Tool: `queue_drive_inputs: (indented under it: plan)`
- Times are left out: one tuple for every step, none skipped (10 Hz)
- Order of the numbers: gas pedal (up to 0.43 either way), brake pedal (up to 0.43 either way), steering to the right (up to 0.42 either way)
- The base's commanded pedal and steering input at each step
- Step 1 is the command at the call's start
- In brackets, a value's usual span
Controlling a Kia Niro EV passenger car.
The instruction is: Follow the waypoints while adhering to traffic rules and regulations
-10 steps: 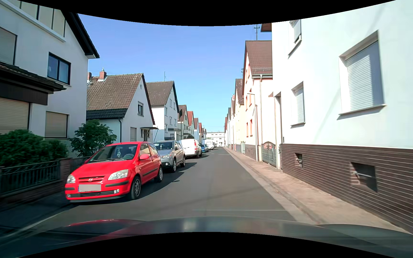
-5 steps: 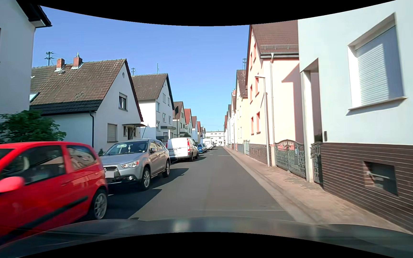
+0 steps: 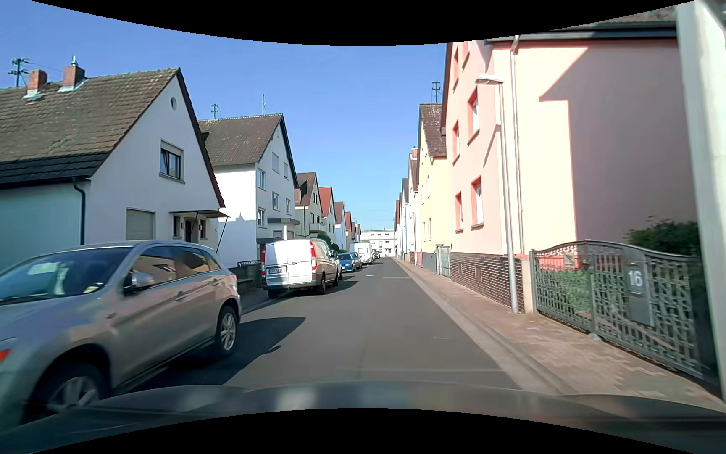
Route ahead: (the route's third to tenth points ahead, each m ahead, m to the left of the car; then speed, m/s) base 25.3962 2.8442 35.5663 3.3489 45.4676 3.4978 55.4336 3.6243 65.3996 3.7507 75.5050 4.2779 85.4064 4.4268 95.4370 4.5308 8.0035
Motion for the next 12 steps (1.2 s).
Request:
queue_drive_inputs:
  plan:
    - [0.028,0.000,-0.006]
    - [0.028,0.000,-0.005]
    - [0.028,0.000,-0.005]
    - [0.028,0.000,-0.005]
    - [0.028,0.000,-0.005]
    - [0.028,0.000,-0.005]
    - [0.028,0.000,-0.005]
    - [0.028,0.000,-0.005]
    - [0.028,0.000,-0.005]
    - [0.028,0.000,-0.005]
    - [0.028,0.000,-0.005]
    - [0.028,0.000,-0.005]
